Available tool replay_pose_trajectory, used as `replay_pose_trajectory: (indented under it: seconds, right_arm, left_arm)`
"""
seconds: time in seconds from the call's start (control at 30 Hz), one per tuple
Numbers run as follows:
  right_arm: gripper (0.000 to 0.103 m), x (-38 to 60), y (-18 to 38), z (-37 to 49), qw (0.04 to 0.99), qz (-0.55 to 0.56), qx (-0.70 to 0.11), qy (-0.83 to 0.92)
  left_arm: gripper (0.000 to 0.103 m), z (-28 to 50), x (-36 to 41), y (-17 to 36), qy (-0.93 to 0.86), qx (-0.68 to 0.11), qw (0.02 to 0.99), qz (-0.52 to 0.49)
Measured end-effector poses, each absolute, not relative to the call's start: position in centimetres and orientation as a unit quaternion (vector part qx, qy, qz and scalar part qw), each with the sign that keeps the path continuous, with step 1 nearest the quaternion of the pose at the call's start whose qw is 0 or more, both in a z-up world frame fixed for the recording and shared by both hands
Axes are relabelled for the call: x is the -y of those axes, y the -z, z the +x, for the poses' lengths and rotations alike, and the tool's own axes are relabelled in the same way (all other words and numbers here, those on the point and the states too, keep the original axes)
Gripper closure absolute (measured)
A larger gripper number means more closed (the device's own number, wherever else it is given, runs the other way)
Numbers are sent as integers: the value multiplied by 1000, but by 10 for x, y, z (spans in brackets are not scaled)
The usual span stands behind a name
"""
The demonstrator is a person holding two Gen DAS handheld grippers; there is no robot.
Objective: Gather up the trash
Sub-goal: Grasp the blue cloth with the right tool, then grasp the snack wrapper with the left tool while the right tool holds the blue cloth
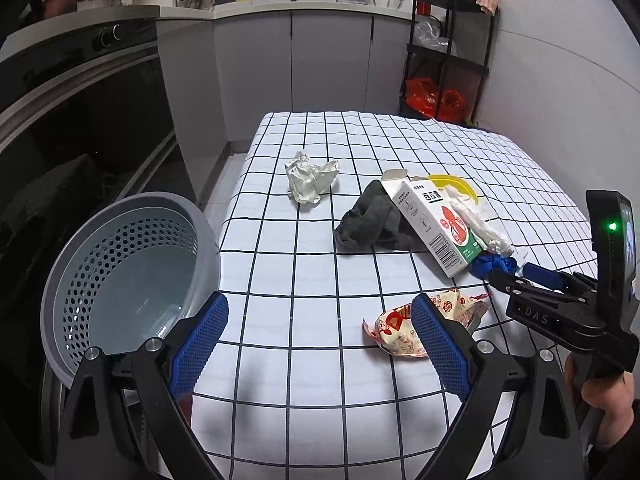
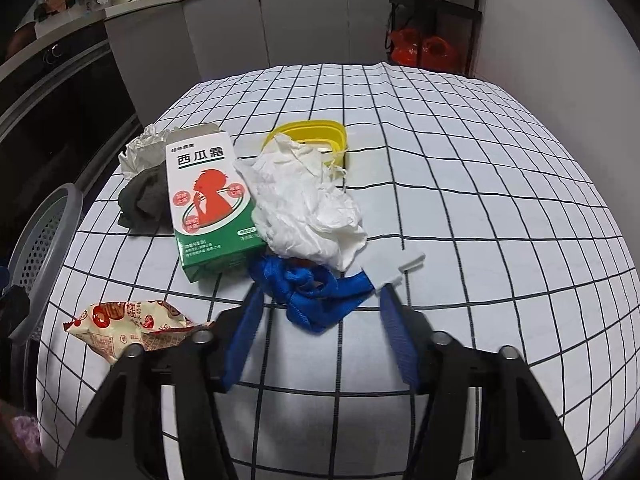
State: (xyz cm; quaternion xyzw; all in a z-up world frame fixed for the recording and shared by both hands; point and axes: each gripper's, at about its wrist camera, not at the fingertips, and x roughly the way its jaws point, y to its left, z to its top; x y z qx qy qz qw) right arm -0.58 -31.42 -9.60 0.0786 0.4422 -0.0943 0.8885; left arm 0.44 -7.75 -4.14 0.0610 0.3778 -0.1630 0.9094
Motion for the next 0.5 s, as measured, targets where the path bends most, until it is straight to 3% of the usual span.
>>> replay_pose_trajectory:
  seconds: [0.07,0.17,0.5]
  right_arm:
    - [75,311,97,-4,887,74,-448,86]
    - [81,307,94,-8,889,72,-446,76]
    - [82,324,70,-46,894,112,-426,75]
  left_arm:
    - [12,4,79,42,165,-378,909,63]
    - [12,4,81,43,167,-377,908,66]
    - [11,-1,93,49,188,-384,901,71]
